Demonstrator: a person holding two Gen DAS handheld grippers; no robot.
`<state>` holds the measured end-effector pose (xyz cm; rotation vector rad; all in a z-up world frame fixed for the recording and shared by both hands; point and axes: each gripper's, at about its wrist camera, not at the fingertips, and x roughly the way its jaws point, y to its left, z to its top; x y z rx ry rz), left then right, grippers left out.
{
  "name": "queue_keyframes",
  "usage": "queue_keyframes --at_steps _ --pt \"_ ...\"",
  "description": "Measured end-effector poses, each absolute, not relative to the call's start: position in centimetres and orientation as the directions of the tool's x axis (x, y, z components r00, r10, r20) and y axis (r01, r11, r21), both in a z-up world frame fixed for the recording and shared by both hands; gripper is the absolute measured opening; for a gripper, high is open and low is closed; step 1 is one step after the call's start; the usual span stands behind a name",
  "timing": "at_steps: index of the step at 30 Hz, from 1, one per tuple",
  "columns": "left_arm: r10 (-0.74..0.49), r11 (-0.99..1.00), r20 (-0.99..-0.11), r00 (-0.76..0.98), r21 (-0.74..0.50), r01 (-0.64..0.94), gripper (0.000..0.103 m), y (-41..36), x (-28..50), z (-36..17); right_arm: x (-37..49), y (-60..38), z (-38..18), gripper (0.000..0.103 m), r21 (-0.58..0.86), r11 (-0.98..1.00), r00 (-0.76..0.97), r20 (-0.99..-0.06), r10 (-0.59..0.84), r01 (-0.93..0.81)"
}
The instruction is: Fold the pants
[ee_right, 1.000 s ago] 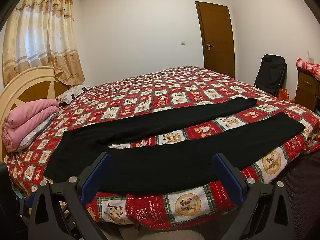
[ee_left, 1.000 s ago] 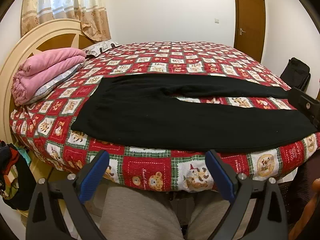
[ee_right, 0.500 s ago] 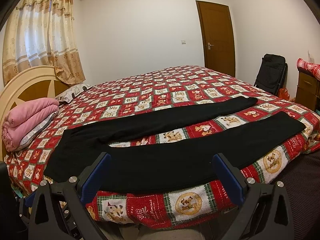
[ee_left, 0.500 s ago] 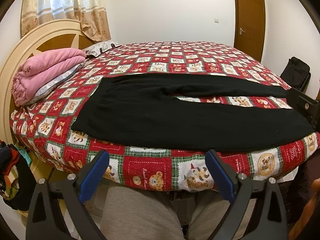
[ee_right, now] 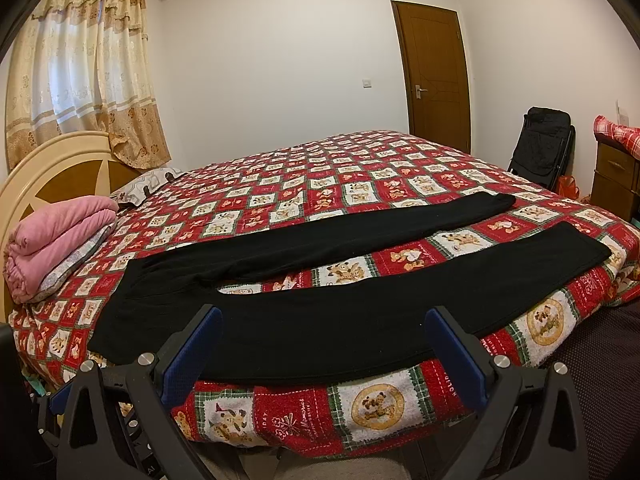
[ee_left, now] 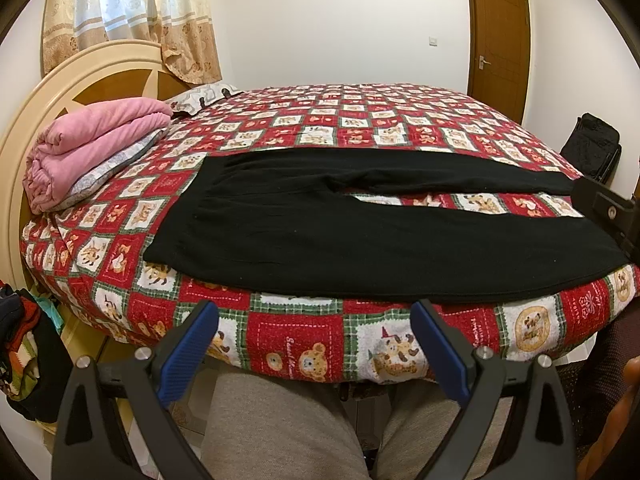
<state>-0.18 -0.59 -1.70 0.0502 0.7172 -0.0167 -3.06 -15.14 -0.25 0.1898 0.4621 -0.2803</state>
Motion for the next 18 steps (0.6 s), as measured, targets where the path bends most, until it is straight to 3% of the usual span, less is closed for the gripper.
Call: queue_keyframes --at_steps 18 --pt "0.003 0.999 -0.658 0.753 0.042 0.032 0.099 -0.64 -0.23 -1.74 -3.09 -14.86 -0.4 0.102 0.118 0.945 0.857 -0.468 -0.218 0.305"
